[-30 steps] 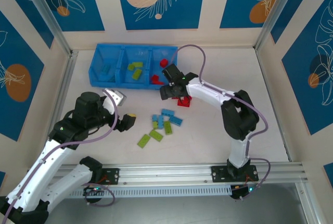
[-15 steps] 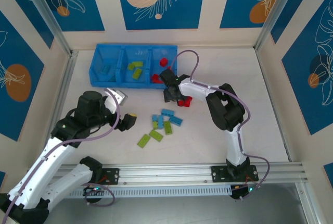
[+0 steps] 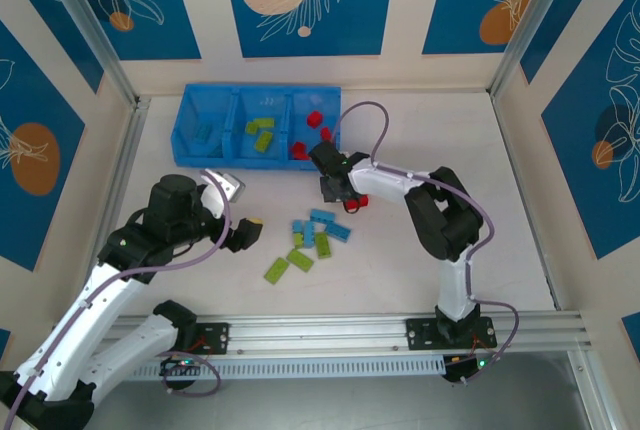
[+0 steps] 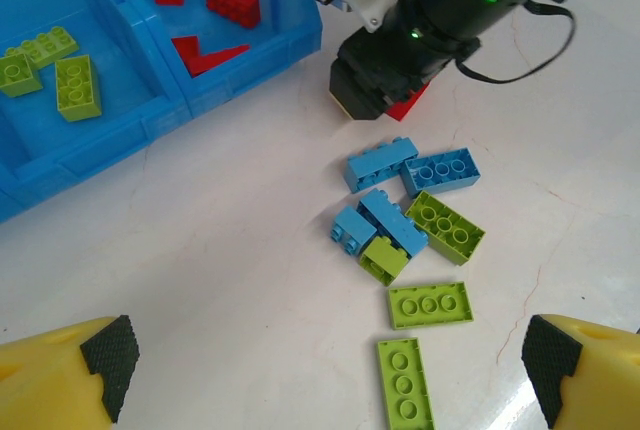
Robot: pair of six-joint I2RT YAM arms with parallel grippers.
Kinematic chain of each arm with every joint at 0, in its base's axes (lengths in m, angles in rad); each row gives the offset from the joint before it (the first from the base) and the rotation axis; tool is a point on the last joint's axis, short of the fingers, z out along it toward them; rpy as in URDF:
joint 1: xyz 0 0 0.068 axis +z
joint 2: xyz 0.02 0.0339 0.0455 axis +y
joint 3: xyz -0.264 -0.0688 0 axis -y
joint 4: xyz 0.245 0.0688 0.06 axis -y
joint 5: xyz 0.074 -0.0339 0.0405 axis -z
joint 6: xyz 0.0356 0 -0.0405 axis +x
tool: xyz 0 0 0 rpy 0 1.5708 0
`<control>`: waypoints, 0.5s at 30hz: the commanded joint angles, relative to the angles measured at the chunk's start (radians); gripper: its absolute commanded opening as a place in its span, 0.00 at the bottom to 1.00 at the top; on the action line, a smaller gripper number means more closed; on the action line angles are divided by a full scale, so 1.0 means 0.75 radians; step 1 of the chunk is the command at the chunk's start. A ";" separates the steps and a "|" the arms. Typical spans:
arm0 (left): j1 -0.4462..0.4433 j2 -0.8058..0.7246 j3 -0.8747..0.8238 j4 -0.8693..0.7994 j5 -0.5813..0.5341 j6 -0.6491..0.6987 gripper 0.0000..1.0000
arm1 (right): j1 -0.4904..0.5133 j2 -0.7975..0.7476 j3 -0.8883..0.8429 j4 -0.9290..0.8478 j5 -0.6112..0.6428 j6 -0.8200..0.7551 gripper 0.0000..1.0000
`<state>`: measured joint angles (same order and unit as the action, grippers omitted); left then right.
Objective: Sort the legos into containers by color
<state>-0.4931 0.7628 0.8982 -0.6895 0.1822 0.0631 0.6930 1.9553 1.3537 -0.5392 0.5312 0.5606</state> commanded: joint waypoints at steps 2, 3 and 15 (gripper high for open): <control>0.005 0.008 -0.011 0.012 -0.008 0.018 1.00 | 0.103 -0.240 -0.034 0.111 0.146 -0.066 0.37; 0.005 0.010 -0.011 0.011 -0.007 0.018 1.00 | 0.117 -0.264 -0.026 0.123 0.159 -0.083 0.37; 0.005 0.015 -0.017 0.007 -0.056 0.026 1.00 | 0.003 0.165 0.640 0.091 0.203 -0.349 0.37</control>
<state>-0.4931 0.7765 0.8963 -0.6891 0.1692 0.0635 0.7349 1.9659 1.7355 -0.4343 0.6514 0.3683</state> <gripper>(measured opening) 0.998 0.433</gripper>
